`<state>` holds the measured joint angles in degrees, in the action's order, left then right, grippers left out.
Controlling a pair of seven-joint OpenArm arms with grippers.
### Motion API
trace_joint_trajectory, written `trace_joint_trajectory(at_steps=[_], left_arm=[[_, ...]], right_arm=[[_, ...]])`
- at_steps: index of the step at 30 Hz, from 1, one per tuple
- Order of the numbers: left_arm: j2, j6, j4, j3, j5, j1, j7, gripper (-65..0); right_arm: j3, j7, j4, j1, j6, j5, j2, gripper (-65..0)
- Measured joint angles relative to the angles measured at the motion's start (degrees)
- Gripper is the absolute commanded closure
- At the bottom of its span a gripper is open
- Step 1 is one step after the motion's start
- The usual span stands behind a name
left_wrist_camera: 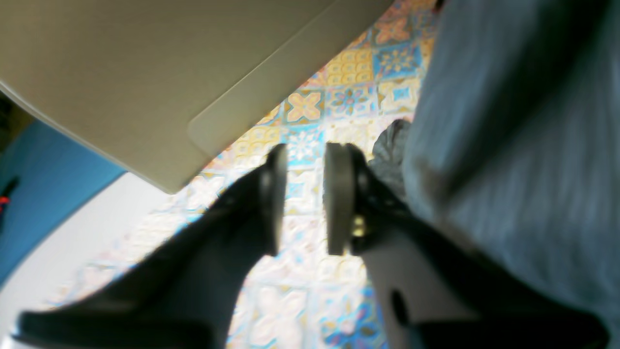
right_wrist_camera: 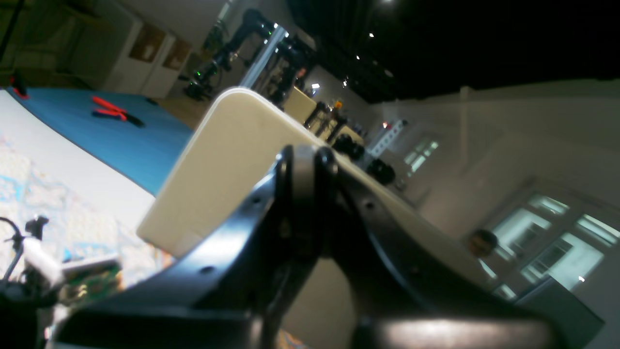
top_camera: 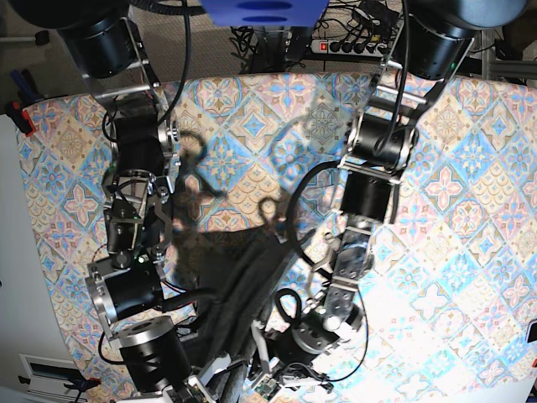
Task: Layout the t-shirt on the table in an organized manner, then fold the t-shirt properly
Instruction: 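Lower the shirt onto the table, pulling the right gripper away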
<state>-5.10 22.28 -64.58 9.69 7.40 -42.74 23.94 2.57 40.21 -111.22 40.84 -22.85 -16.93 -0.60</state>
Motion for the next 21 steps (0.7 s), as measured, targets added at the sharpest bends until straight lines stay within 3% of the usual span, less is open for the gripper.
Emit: trace_joint_trajectory(at_steps=[4,9,12,15,19,21], left_arm=[[-2.4,0.8,4.1,0.7,0.2,0.8,0.0,-15.6],[-2.7,10.8,4.3,4.6,0.4,2.8,-0.8,0.0],[-1.4,12.9,3.6,5.7,0.5,7.4,-0.7,0.0],[3.0,17.8,-1.2,9.2,0.5,12.5,3.9,0.0],[6.6,17.0,-10.7,12.2,1.6,21.8,7.8,0.0],[7.4,18.5,-13.6,14.0,0.7,25.7,7.8,0.0]], right_arm=[[0.8,0.3,0.0,-2.2,-0.1,0.0,0.0,0.0],[0.6,0.3,0.2,-3.1,0.0,0.0,0.0,0.0],[-0.7,0.0,0.3,-3.1,-0.4,0.2,0.2,0.0],[-7.2,-0.6,0.3,-4.5,0.0,0.2,0.1,0.0],[-17.3,0.5,0.6,-10.3,0.3,-0.5,0.3,0.0],[-21.7,0.5,0.8,-13.2,0.3,-0.4,0.1,0.0]])
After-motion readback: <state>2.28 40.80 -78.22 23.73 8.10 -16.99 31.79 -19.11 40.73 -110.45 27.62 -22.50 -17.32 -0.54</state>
